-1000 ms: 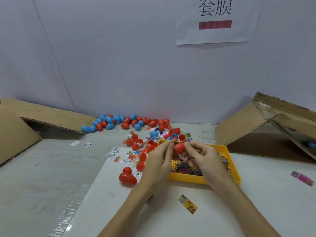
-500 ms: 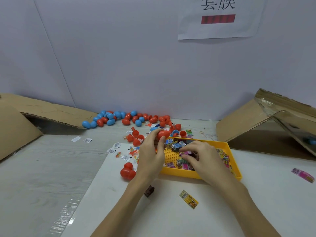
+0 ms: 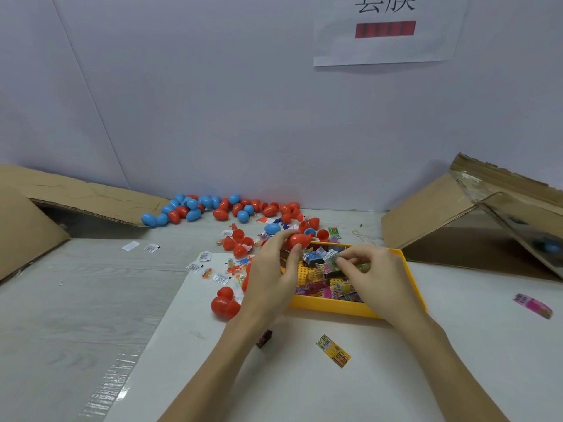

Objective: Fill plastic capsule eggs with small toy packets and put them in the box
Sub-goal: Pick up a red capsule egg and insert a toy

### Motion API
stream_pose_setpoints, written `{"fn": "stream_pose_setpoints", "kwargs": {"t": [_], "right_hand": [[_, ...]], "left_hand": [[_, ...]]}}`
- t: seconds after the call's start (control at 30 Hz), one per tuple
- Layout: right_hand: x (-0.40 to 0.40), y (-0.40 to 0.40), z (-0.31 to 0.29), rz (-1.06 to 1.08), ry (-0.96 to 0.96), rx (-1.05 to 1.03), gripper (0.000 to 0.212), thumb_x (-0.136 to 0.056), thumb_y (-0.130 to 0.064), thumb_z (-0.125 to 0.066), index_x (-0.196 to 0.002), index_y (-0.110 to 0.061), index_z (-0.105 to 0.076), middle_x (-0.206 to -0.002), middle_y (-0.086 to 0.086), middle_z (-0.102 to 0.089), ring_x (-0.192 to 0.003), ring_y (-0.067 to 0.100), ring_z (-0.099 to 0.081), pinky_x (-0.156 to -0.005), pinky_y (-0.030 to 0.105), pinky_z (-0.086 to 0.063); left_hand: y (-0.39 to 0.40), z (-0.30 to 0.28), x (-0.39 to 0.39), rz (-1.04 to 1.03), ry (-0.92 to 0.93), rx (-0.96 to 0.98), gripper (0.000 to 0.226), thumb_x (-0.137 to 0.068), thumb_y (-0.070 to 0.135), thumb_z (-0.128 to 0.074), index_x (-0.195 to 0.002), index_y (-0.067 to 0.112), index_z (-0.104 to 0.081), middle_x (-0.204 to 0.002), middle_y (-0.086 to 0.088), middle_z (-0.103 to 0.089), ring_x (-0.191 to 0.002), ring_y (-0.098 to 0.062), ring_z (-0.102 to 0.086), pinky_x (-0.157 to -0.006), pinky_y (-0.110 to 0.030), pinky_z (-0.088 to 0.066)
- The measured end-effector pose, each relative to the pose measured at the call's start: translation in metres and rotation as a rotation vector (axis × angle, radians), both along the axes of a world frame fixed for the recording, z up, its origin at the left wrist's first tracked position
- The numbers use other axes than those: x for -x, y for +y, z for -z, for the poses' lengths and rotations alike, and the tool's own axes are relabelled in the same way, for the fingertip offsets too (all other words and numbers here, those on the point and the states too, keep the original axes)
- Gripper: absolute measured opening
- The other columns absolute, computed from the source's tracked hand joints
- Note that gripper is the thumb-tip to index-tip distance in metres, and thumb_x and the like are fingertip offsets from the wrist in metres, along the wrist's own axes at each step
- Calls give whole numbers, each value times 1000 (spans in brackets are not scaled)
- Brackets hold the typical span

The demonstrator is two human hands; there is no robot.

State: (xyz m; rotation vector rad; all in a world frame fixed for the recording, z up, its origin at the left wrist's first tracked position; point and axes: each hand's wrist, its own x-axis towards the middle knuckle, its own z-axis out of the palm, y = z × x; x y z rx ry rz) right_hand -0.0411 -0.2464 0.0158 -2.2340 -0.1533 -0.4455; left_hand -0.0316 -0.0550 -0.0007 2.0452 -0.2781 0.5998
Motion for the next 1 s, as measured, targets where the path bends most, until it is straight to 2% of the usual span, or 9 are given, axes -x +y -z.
{"fn": "stream_pose_setpoints", "kwargs": {"t": [0.07, 0.23, 0.3, 0.4, 0.43, 0.5, 0.57, 0.83, 1.0], "right_hand": [[-1, -2, 0, -23, 25, -114, 15, -96, -22, -73, -85, -32, -74, -81, -13, -74, -83, -2, -68, -69, 11, -51], [-1, 0, 2, -90, 124, -278, 6, -95, -20, -74, -93, -26, -72, -82, -6, -79, -79, 7, -76, -83, 41, -63], [-2, 3, 4, -83, 121, -245, 10, -94, -22, -76, -93, -29, -69, -83, -7, -78, -80, 4, -75, -81, 34, -61], [2, 10, 3, -33, 33, -111, 18, -90, -26, -79, -90, -36, -64, -83, -16, -73, -83, -8, -67, -68, 9, -50], [4, 12, 3, -31, -1, -78, 18, -90, -26, -79, -90, -34, -63, -82, -16, -71, -83, -7, -65, -67, 8, -50], [7, 17, 2, -52, -55, -2, 14, -91, -25, -77, -93, -29, -64, -84, -15, -68, -80, 0, -66, -66, 11, -51], [9, 20, 3, -82, -100, 80, 13, -92, -21, -76, -97, -25, -64, -88, -13, -66, -82, 2, -63, -67, 11, -50], [9, 25, 6, -172, -150, 192, 24, -89, -19, -80, -99, -28, -60, -103, -11, -57, -91, -1, -55, -72, 11, -41], [9, 27, 1, -212, 32, -61, 50, -92, -43, -74, -133, -39, -46, -116, -22, -61, -103, 0, -62, -79, 17, -54]], "left_hand": [[-1, 0, 2, 11, -14, -13, 32, -103, 30, -57, -134, 20, -60, -118, 9, -65, -108, -7, -61, -91, -30, -56], [-2, -4, 4, 87, -46, 25, 34, -100, 10, -61, -130, 25, -65, -116, 5, -63, -99, -8, -63, -82, -19, -55], [-2, -6, 5, 114, -38, 41, 28, -99, 5, -61, -114, 25, -75, -113, 4, -58, -99, -5, -60, -78, -14, -51], [-5, -5, 7, 115, -3, 69, 13, -97, 14, -67, -97, 22, -78, -110, 6, -55, -100, -3, -59, -73, -12, -50], [-7, -5, 8, 119, 17, 77, 7, -96, 25, -70, -94, 24, -77, -109, 8, -55, -99, -2, -59, -72, -12, -51], [-11, -5, 9, 111, 43, 72, 23, -90, 51, -69, -89, 29, -74, -107, 13, -54, -100, -3, -58, -71, -14, -52], [-12, -5, 10, 82, 68, 60, 32, -85, 62, -65, -86, 31, -73, -106, 14, -54, -102, -5, -59, -73, -15, -53], [-3, -8, 5, 72, 211, 165, 11, -93, 30, -74, -94, 20, -77, -105, 7, -57, -91, -6, -62, -70, -17, -54], [0, -12, 4, 57, 171, 151, 10, -95, 28, -71, -96, 20, -76, -108, 7, -58, -100, -6, -60, -75, -15, -54]]}}
